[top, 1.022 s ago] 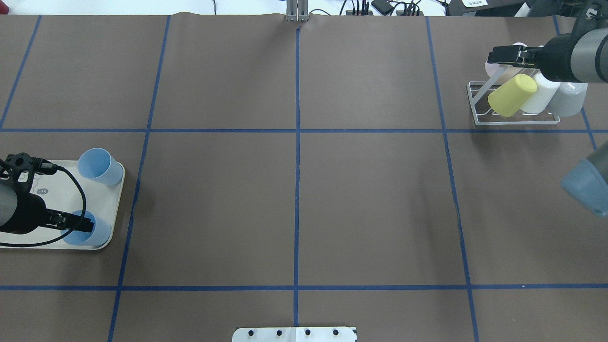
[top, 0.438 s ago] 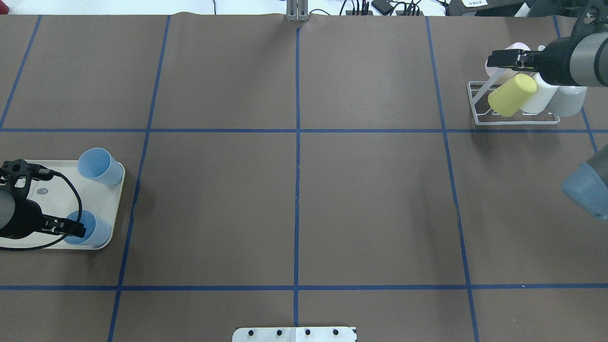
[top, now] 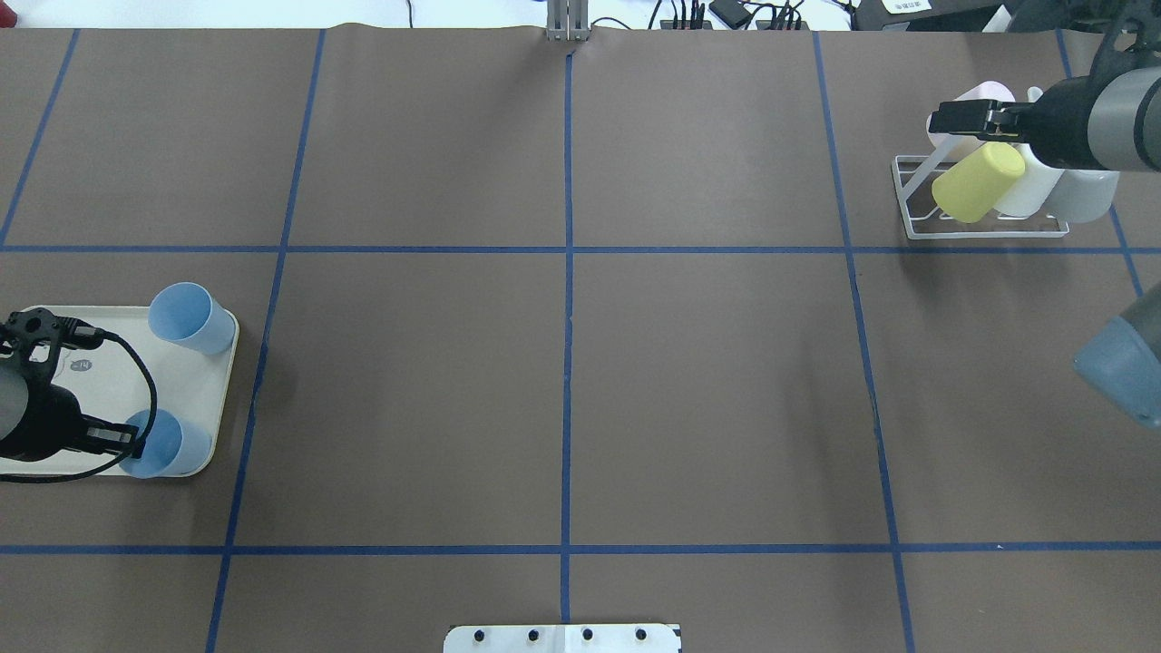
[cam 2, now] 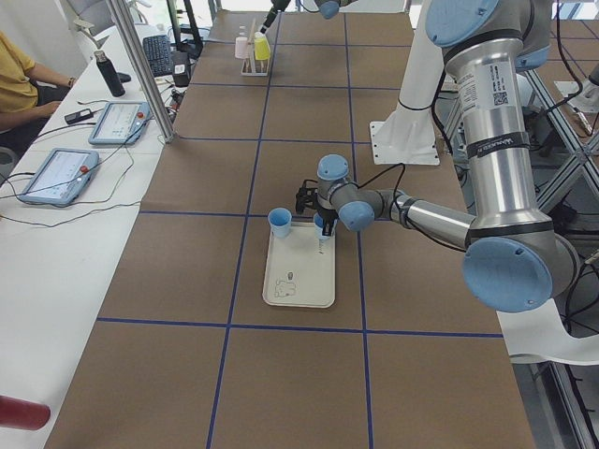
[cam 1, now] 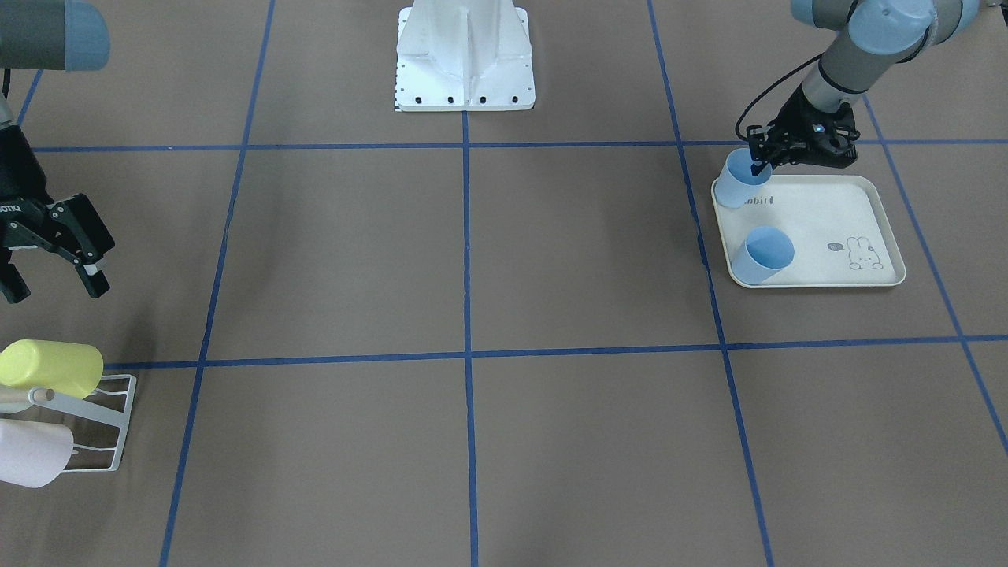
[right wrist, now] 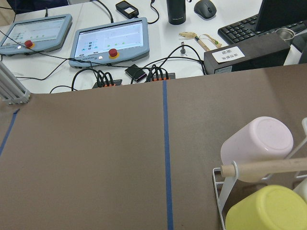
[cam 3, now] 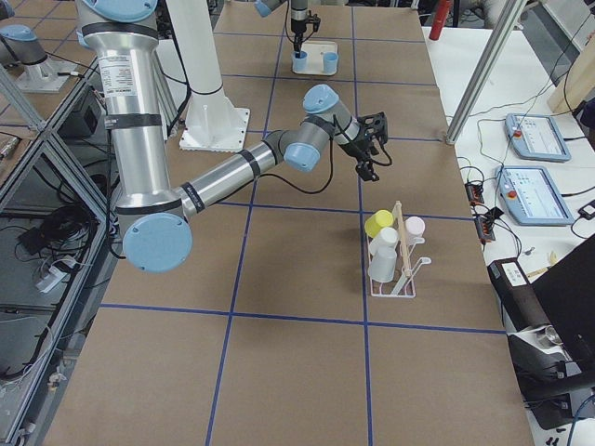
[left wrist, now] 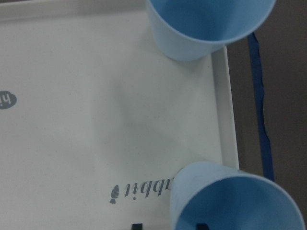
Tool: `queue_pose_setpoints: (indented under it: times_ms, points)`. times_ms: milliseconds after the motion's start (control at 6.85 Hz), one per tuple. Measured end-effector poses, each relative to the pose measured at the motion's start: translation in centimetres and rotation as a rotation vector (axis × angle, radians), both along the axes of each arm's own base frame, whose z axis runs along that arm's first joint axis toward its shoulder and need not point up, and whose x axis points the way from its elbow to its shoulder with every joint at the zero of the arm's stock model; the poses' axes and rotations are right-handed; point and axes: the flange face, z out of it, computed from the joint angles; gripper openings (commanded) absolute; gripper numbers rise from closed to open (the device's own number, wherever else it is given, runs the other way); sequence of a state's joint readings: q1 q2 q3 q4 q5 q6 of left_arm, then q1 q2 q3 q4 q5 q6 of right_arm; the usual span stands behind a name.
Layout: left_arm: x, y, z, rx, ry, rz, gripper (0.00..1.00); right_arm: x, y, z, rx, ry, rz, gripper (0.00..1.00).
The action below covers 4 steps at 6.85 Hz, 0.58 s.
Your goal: Transfer IKEA cup to right arm and place on rack
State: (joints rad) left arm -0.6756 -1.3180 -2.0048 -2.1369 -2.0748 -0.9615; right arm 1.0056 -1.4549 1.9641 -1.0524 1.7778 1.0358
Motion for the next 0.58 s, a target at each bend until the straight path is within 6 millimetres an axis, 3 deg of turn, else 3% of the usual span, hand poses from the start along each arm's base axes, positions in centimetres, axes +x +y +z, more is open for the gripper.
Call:
queue_pose_setpoints:
  times_ms: [146,292,438,584]
  points:
    - [-1.3,-0.1,-2.2,0.015,0.039,-0.014,0.00,-0.3,0.3,-0.3,-0.002,-0.010,0.000,1.00]
    - [-4.0,-1.3,-5.2,0.054,0.086,-0.072,0.00,-1.5,0.9,-1.0,-0.013,-0.041,0.001,1.00]
    - [-6.1,-3.0,-8.3,0.101,0.134,-0.138,0.00,-4.2,2.1,-2.1,-0.028,-0.092,0.008,1.00]
    - [-5.9,-5.2,-11.5,0.122,0.188,-0.204,0.00,-8.3,3.8,-3.6,-0.028,-0.151,0.028,1.00]
